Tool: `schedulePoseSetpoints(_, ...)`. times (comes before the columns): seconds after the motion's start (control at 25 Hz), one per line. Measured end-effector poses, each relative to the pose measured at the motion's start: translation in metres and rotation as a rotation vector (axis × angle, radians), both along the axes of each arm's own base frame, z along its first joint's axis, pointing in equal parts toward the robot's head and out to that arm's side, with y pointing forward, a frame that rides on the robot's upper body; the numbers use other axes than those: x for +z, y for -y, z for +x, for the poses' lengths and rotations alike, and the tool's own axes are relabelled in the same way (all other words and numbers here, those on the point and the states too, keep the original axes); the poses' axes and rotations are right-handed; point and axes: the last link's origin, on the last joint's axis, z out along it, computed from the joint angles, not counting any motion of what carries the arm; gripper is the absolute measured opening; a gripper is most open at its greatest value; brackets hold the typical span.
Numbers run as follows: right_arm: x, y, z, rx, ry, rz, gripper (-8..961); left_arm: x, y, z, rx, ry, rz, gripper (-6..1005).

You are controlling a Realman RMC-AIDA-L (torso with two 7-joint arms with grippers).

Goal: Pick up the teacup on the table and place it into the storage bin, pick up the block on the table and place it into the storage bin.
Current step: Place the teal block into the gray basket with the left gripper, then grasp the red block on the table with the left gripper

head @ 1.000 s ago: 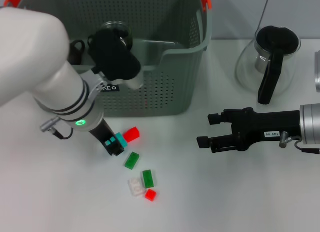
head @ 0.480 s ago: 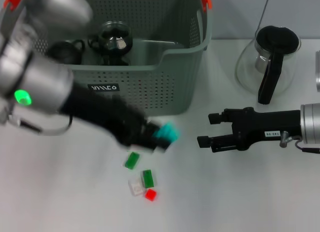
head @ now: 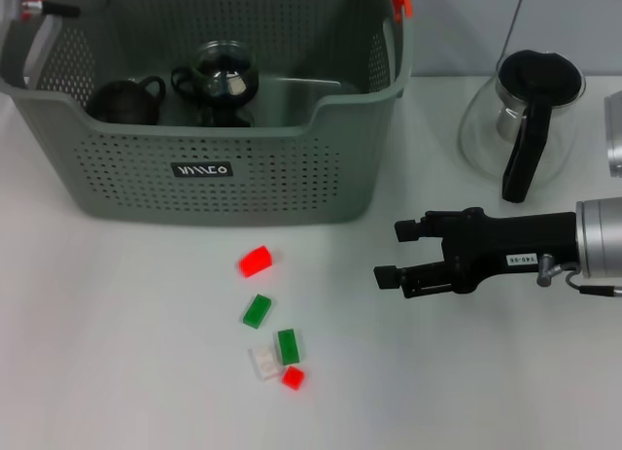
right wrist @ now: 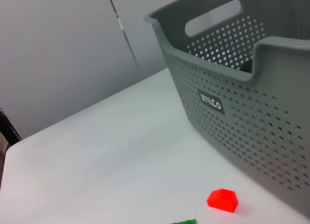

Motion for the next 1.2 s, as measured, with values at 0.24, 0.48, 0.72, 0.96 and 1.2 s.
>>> schedulePoseSetpoints(0.24, 0.0, 0.001, 0.0, -0.003, -0.002, -0.005, 916, -0.006, -0.013, -0.008, 0.038, -0.056, 0.055, 469)
schedulePoseSetpoints(0.48, 0.001, 0.002, 0.002, -0.007, -0.001, -0.006, 916, 0.009, 0.015, 0.007, -0.04, -0.047, 0.057, 671)
schedulePoseSetpoints(0.72, 0.002, 0.002, 0.004, -0.018, -0.003, 0.0, 917, -0.018, 0.102, 0.019, -0.369, -0.121, -0.315, 937)
schedulePoseSetpoints(0.96, 0.002, 0.0, 0.005, -0.024, 0.001, 0.011, 917, -0.073, 0.141, -0.005, -0.397, -0.208, -0.559, 945)
schedulePoseSetpoints(1.2, 0.002, 0.0, 0.006, -0.028, 0.001, 0.013, 917, -0.108, 0.125, -0.036, -0.209, -0.296, -0.552, 945)
